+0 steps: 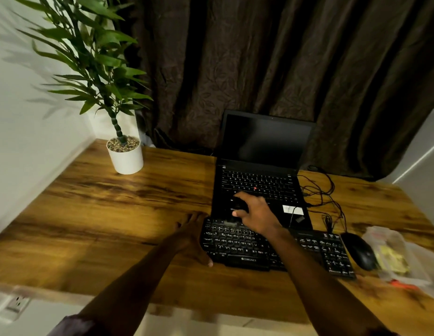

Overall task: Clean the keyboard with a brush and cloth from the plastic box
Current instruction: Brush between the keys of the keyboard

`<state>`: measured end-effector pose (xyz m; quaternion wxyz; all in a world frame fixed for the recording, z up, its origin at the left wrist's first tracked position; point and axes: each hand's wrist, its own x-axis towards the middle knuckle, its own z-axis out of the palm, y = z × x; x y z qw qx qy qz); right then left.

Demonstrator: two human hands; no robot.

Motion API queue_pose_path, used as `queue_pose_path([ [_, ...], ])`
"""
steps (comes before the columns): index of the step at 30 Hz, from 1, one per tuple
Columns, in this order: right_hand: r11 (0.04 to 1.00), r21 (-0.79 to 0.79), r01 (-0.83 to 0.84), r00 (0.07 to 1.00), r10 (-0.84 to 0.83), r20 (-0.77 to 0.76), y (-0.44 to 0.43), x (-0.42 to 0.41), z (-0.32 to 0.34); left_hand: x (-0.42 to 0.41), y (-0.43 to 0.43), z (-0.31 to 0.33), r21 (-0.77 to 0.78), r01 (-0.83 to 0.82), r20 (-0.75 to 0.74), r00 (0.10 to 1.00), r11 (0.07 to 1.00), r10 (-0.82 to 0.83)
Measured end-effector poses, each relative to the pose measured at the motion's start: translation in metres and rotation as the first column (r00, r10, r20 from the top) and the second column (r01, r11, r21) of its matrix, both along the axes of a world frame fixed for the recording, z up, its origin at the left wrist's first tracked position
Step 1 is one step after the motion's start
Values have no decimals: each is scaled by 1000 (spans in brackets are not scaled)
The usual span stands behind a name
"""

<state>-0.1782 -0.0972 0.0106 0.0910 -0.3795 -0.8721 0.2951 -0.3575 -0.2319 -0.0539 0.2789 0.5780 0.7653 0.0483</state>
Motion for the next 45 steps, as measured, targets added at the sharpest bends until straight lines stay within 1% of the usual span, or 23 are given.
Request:
queue_pose_path([
  [4, 1000, -24, -19, 998, 18, -54, -3, -5, -6, 1, 2, 2, -29, 12, -10, 1000, 999, -12],
  [7, 1000, -20, 3, 999, -4, -34, 7, 12, 0, 1, 3, 6, -46, 34, -3, 999, 998, -34],
  [11, 999, -1, 47, 999, -47, 12, 24, 45, 2, 1, 0, 7, -24, 33, 28, 999, 999, -32],
  [14, 997, 5, 73, 997, -73, 29, 30, 52, -1, 2, -1, 11, -35, 30, 54, 998, 999, -28],
  [17, 999, 10, 34, 999, -34, -3, 22, 39, 0, 1, 0, 10, -36, 24, 55, 998, 999, -22],
  [20, 1000, -18, -21, 999, 21, -41, 13, 24, -5, -2, 2, 5, -23, 27, 31, 999, 999, -27],
  [23, 1000, -22, 3, 999, -3, -36, 15, 26, -6, -1, 1, 6, -29, 21, 38, 999, 999, -20],
  [32, 993, 8, 116, 993, -115, -16, 41, 80, -6, 0, 2, 4, -52, 10, 29, 1000, 999, -8],
  [35, 996, 12, 94, 996, -93, -8, 35, 70, -8, 0, 3, 3, -47, -3, 46, 999, 999, 5],
  [38, 999, -2, 43, 998, -43, -52, 26, 54, -12, 1, 4, 8, -53, 35, 24, 999, 998, -34],
  [41, 999, -17, 52, 992, -53, -111, 22, 53, -9, 3, 3, 9, -33, 70, -13, 997, 997, -71],
  [45, 996, -33, 89, 991, -92, -102, 31, 74, -6, 0, 3, 7, -57, 78, 17, 997, 995, -77],
])
